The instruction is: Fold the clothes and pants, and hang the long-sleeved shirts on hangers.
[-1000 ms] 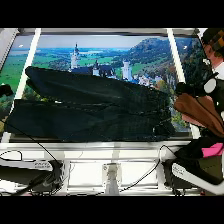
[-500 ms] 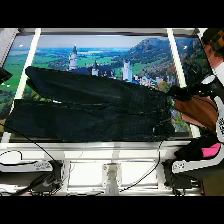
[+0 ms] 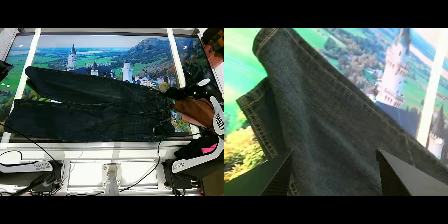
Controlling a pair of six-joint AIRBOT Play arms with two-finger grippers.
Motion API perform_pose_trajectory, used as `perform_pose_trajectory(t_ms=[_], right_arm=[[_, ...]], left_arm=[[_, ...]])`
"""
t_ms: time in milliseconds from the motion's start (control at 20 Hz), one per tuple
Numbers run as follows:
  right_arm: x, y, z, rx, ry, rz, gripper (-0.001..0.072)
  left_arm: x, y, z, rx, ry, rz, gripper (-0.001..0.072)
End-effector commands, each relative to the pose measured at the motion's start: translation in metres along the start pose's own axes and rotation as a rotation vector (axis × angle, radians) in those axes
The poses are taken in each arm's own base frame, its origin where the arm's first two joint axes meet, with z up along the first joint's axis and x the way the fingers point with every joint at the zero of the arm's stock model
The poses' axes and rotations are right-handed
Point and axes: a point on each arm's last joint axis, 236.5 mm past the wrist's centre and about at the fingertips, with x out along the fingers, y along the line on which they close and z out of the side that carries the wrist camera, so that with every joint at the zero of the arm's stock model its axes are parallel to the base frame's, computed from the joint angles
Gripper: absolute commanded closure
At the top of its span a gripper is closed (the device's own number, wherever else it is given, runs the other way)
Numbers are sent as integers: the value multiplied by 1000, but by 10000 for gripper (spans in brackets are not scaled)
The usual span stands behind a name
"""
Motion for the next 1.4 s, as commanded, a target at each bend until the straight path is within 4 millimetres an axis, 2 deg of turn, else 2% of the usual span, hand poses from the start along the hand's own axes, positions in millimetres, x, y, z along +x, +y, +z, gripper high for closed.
perform_pose_trajectory(t_ms=[0, 50, 100, 250, 300, 350, 400, 500, 700, 900, 1050, 1200, 1350], right_arm=[[2, 13, 8, -19, -35, 59, 333], [2, 15, 8, -29, -32, 61, 337], [3, 18, 8, -41, -31, 65, 387], [12, 38, 8, -124, -23, 82, 390], [15, 43, 8, -147, -22, 81, 469], [17, 45, 11, -156, -34, 72, 612], [18, 45, 16, -161, -50, 62, 667], [12, 45, 28, -189, -74, 42, 667], [-16, 51, 53, -289, -93, 7, 668], [-46, 37, 69, -389, -130, -127, 668], [-56, 34, 69, -418, -124, -165, 668], [-54, 36, 60, -417, -89, -145, 668], [-53, 39, 50, -416, -51, -126, 668]], left_arm=[[0, -3, 1, -7, -4, -12, 112], [0, -3, 1, -7, -4, -12, 112], [0, -3, 1, -7, -4, -12, 112], [2, -2, 0, -10, -1, -11, 112], [3, -1, 0, -11, 1, -11, 112], [4, 0, -1, -13, 4, -11, 112], [5, 1, -2, -16, 8, -10, 112], [9, 3, -4, -20, 14, -9, 112], [15, 7, -6, -20, 19, -5, 112], [23, -4, 1, 93, -18, -2, 112], [36, 0, 3, 143, -32, 54, 114], [56, 25, -4, 50, -23, 140, 125], [84, 44, -25, -3, 51, 146, 125]])
